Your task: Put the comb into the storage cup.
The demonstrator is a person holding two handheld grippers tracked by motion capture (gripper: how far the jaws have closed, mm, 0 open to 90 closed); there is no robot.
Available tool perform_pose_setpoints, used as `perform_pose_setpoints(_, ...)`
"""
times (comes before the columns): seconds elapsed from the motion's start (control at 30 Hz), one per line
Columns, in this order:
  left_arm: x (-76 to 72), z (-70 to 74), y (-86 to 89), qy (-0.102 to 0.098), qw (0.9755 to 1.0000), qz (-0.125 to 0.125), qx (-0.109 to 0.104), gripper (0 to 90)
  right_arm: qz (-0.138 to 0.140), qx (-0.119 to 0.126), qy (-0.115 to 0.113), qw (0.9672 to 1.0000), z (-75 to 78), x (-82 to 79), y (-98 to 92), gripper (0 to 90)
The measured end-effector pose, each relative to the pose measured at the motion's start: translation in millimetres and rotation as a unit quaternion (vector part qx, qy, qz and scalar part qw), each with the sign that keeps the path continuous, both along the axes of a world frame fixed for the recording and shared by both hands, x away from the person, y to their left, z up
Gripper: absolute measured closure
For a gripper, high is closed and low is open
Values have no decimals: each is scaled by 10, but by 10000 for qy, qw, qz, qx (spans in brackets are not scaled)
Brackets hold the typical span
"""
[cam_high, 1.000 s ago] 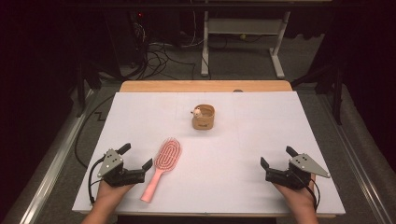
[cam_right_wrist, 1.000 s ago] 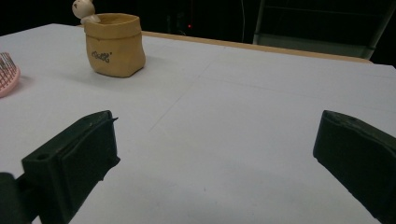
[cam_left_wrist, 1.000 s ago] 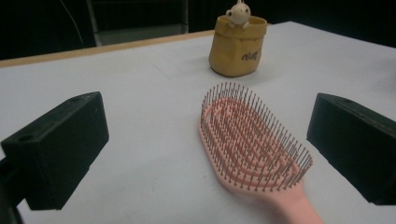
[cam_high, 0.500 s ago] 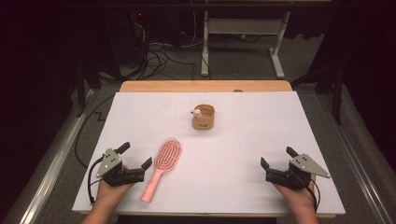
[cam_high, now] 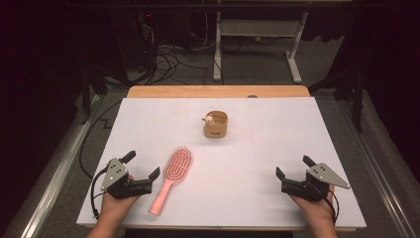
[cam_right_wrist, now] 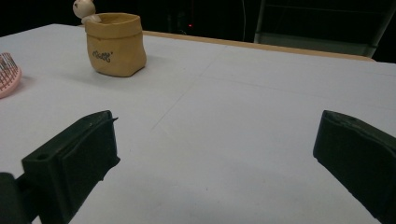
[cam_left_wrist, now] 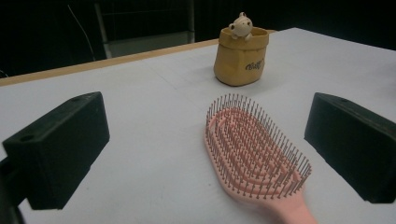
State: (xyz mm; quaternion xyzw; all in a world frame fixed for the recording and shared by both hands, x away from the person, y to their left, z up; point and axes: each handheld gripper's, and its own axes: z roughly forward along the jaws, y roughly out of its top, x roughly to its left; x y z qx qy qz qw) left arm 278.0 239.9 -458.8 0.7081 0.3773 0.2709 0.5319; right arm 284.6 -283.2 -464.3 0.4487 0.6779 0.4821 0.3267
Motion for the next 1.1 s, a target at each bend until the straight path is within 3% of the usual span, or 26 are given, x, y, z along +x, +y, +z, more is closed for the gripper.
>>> perform_pose_setpoints(0.1,3,8,5,84,10000,-15,4,45,-11,9,-1,10000,1,-1,-11,4)
perform_pose_setpoints(0.23,-4,31,15,130,9998,-125,-12,148,-9,-8,-5,10000,4,-2,-17,4)
perform_pose_setpoints(0.9,3,18,-65,467,9976,-489,148,306,31,-50,-40,10000,21,-12,-23,6)
perform_pose_setpoints(1.1,-3,23,-90,556,9965,-555,269,434,36,-61,-45,10000,22,-13,-21,7)
